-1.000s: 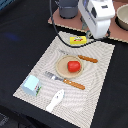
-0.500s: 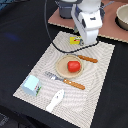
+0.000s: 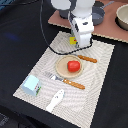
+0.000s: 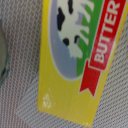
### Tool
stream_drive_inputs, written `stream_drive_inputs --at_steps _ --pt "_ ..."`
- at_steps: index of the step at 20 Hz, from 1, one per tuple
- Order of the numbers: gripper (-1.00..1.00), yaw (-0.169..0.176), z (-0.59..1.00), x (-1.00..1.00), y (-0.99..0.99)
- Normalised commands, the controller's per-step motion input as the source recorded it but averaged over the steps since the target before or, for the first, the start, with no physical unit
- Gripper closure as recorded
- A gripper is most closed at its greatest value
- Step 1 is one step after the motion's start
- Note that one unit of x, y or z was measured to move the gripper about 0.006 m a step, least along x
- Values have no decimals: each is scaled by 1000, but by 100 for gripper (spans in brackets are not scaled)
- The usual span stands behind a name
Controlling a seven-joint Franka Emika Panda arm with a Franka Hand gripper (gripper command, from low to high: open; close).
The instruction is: Interact with the objects in diverse but meaningful ways.
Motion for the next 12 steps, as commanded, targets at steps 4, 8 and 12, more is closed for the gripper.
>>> stream_drive_inputs --at_steps 4,8,12 --pt "100 9 -657 -303 225" --pt "100 7 -661 -284 215" --pt "100 10 -644 -262 209"
